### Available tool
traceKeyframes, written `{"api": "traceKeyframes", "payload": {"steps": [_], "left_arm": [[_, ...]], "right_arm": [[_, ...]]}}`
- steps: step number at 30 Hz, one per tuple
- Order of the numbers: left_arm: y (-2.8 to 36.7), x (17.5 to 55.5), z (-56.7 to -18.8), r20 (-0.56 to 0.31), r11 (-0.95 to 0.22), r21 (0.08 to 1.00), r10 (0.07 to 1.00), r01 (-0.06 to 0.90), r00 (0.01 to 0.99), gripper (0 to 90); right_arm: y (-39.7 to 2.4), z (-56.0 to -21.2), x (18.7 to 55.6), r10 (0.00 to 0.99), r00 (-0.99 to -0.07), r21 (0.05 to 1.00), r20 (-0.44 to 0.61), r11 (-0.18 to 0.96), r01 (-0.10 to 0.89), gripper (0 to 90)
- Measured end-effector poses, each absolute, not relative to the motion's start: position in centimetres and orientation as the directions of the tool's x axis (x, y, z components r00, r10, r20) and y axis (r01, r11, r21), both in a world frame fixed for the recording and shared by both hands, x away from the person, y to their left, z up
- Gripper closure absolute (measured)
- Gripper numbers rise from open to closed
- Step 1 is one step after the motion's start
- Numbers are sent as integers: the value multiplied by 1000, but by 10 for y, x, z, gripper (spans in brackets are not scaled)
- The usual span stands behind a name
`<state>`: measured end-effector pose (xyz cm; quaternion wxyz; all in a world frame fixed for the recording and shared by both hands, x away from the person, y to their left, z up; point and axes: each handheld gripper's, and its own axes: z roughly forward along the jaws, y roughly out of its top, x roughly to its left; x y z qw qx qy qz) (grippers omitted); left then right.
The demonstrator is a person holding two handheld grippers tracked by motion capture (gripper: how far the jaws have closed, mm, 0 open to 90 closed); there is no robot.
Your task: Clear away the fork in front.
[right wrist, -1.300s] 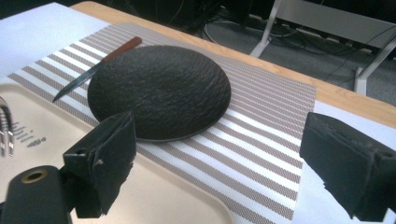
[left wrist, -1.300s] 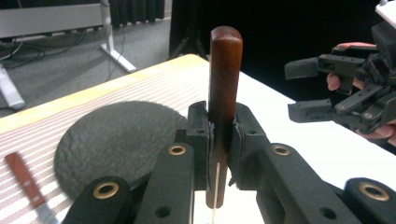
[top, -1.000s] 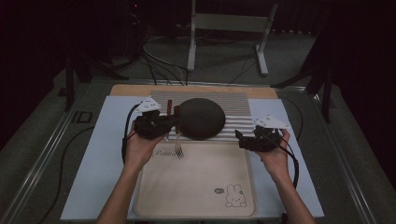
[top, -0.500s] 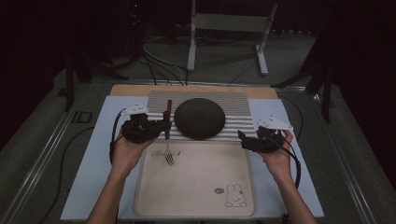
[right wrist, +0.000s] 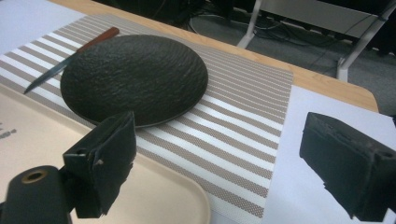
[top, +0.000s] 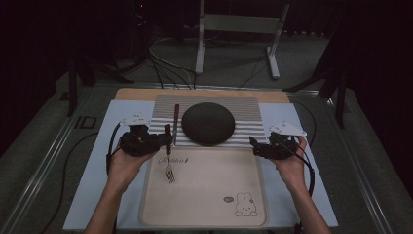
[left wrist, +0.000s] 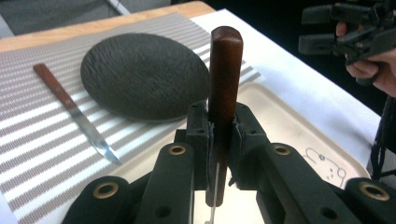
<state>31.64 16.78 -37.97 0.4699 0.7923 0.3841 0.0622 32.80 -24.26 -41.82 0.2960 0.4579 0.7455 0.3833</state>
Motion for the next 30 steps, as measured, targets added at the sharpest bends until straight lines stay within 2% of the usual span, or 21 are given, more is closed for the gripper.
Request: {"api": "traceKeyframes", "payload": {"steps": [15,21,30], "left_arm": [[186,305,-403,-325,-273,734,663,622,674,799],[190,312,-425,-342,-214,742,694,635,634,792],[189,319,-469,-364,-231,673,724,703,586,736]], "right_arm": [[-241,-420,328,910,-402,837,-99,295,461,107],[-240,-421,328,910,-402,835,-100,297,463,107],[-243,-422,327,912,-399,835,-99,294,465,107]]}}
